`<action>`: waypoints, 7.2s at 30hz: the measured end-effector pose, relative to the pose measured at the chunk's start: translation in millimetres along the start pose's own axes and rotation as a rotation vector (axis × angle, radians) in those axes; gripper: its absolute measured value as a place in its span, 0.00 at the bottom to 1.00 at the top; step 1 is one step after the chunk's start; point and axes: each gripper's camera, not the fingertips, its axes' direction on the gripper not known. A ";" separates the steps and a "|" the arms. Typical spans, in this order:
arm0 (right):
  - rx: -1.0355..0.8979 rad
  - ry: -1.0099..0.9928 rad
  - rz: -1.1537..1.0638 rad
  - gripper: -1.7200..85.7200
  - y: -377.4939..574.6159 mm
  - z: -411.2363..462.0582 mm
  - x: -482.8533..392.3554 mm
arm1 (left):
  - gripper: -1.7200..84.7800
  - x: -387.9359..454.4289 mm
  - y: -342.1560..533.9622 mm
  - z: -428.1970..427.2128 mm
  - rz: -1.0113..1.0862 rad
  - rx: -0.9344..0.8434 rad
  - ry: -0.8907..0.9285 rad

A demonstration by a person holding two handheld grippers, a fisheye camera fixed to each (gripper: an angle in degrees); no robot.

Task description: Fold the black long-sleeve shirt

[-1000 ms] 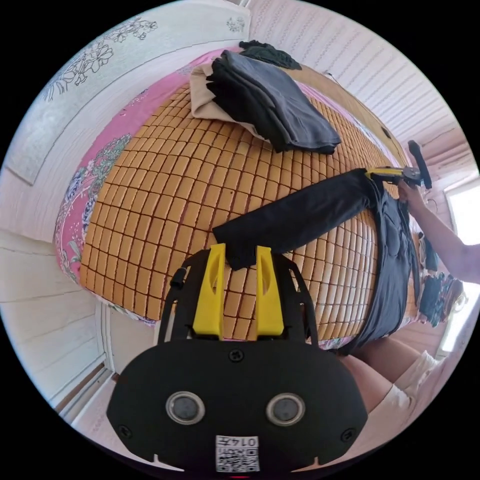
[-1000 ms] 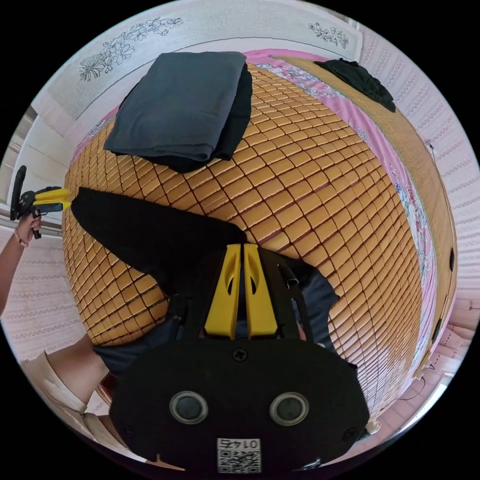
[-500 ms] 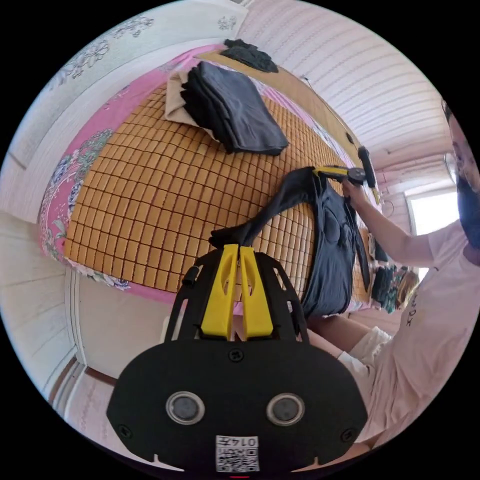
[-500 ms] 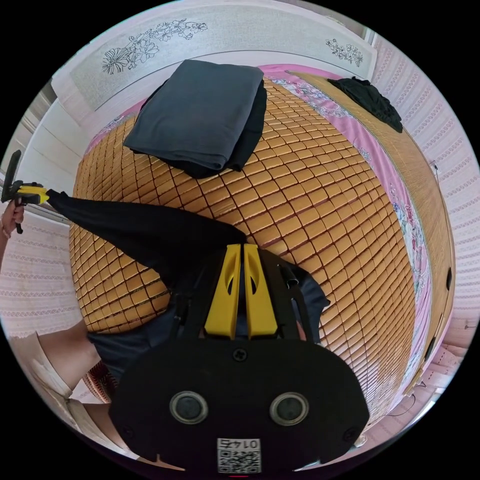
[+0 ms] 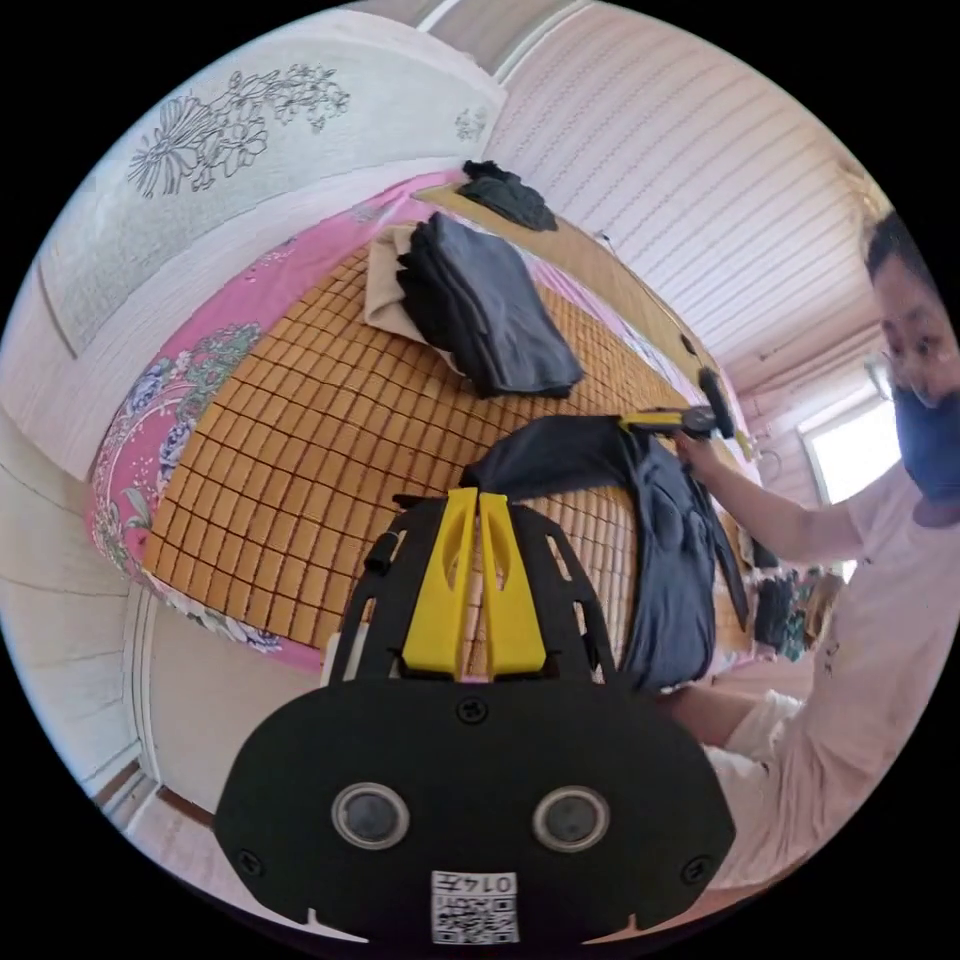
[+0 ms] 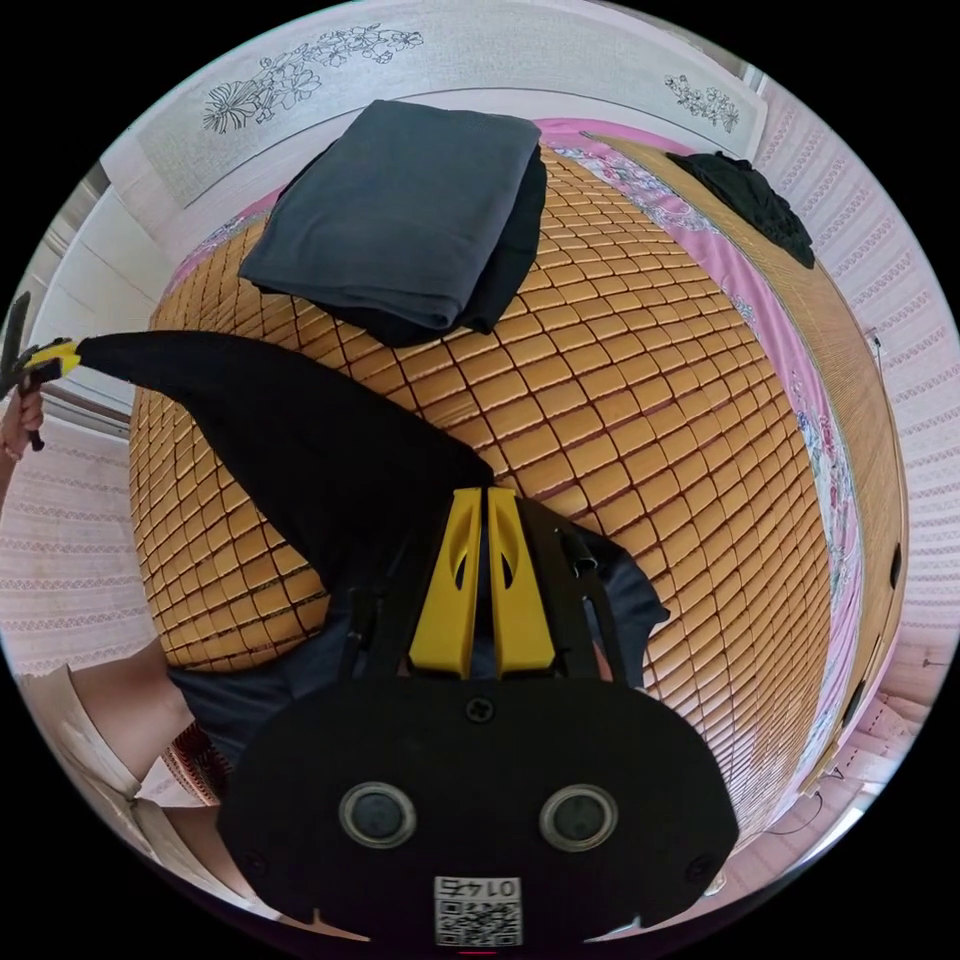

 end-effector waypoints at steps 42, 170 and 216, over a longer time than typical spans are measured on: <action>-0.081 -0.045 0.581 0.07 306.3 -197.6 73.1 | 0.02 179.8 36.5 183.6 0.042 -0.215 -0.072; 0.308 -0.100 0.444 0.16 65.5 -418.5 -3.7 | 0.08 413.4 171.9 401.5 0.962 -0.026 -0.152; 0.256 -0.172 0.723 0.02 358.7 -734.9 -286.2 | 0.11 572.9 431.8 577.0 1.041 -0.326 0.115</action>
